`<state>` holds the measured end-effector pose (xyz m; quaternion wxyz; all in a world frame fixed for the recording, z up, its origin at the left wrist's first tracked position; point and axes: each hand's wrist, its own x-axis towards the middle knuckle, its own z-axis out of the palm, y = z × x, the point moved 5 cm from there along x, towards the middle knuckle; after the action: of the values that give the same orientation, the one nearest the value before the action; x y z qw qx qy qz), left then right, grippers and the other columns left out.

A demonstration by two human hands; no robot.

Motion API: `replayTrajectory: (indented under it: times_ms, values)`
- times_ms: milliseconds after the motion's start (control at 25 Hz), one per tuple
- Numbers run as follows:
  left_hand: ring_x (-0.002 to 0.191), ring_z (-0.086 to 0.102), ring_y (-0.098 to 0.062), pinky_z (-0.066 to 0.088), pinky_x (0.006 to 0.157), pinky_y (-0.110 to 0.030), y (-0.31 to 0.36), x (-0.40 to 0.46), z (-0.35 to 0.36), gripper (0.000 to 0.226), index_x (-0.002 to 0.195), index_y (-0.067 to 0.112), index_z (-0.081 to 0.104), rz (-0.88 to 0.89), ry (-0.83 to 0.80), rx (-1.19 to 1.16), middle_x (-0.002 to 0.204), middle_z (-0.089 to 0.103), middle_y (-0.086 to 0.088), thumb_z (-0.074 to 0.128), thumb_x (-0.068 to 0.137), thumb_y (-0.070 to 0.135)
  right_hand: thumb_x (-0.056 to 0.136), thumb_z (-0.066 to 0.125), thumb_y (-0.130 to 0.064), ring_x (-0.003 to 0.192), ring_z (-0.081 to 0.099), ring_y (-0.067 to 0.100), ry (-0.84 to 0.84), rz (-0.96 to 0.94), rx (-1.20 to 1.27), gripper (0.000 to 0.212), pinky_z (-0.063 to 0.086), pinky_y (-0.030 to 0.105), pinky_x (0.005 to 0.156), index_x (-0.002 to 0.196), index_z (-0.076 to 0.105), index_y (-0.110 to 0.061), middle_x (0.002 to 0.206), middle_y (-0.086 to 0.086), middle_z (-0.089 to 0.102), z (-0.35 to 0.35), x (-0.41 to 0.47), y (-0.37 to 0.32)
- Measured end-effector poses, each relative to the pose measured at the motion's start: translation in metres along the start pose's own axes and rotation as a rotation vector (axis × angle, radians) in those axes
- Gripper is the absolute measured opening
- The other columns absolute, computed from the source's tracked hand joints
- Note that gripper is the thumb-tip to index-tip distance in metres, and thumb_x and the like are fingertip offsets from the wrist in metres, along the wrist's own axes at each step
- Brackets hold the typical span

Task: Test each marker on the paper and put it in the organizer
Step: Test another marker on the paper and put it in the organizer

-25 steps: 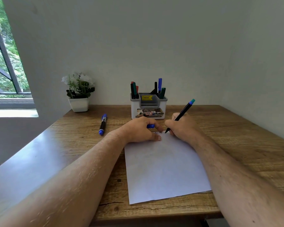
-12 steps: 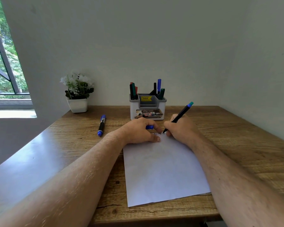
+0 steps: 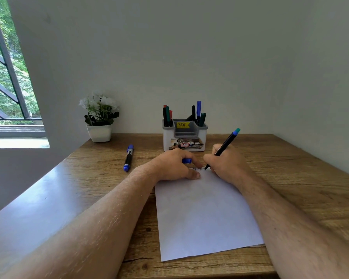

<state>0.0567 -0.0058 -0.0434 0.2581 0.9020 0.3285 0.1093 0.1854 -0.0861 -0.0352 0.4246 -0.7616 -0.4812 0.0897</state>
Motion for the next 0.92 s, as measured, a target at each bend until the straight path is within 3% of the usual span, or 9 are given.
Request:
replayTrajectory:
  times_ms: [400,560,640,720,800,920]
  values:
    - [0.11,0.05,-0.011,0.038,0.093,-0.028,0.002,-0.004,-0.001,0.032,0.119,0.038,0.066,-0.009,-0.028,0.007,0.126,0.055,0.008,0.07,0.087,0.039,0.085,0.062,-0.019,0.06,0.045,0.011,0.088,0.073,-0.009,0.025,0.028,0.024,0.049,0.068,0.045,-0.018,0.069,0.001,0.05,0.001,0.003,0.005]
    - [0.108,0.049,-0.012,0.037,0.09,-0.027,0.001,-0.004,-0.005,0.03,0.121,0.036,0.065,-0.027,0.018,-0.073,0.127,0.054,0.005,0.058,0.095,0.024,0.084,0.061,-0.014,0.06,0.05,0.013,0.103,-0.062,0.014,0.017,0.033,0.024,0.049,0.071,0.05,-0.018,0.069,0.003,0.057,-0.003,-0.001,-0.001]
    - [0.106,0.053,-0.014,0.041,0.091,-0.028,0.0,-0.003,-0.008,0.027,0.118,0.033,0.066,-0.036,0.066,-0.131,0.126,0.057,0.002,0.054,0.097,0.02,0.085,0.062,-0.01,0.06,0.052,0.008,0.088,-0.174,0.013,0.018,0.035,0.016,0.046,0.075,0.053,-0.022,0.074,0.001,0.061,-0.001,-0.004,-0.007]
    - [0.102,0.055,-0.016,0.045,0.087,-0.029,-0.002,-0.002,-0.011,0.026,0.114,0.03,0.067,-0.038,0.11,-0.174,0.122,0.059,-0.001,0.051,0.099,0.018,0.085,0.067,-0.007,0.061,0.055,0.003,0.064,-0.231,0.098,0.017,0.038,0.009,0.045,0.08,0.06,-0.021,0.077,-0.003,0.063,-0.001,-0.007,-0.012]
    - [0.101,0.055,-0.017,0.044,0.083,-0.028,-0.003,-0.002,-0.012,0.026,0.111,0.028,0.066,-0.038,0.132,-0.203,0.12,0.059,-0.001,0.048,0.099,0.014,0.086,0.066,-0.004,0.05,0.052,0.002,0.024,-0.219,0.303,0.009,0.038,0.014,0.044,0.084,0.067,-0.013,0.067,-0.005,0.064,-0.001,-0.007,-0.011]
    - [0.094,0.054,-0.014,0.042,0.072,-0.023,-0.003,-0.002,-0.013,0.023,0.106,0.029,0.062,-0.023,0.152,-0.213,0.113,0.059,-0.002,0.046,0.101,0.013,0.092,0.057,-0.003,0.041,0.044,0.015,-0.054,-0.145,0.648,0.007,0.035,0.022,0.039,0.088,0.062,-0.005,0.073,0.012,0.073,-0.003,-0.007,-0.011]
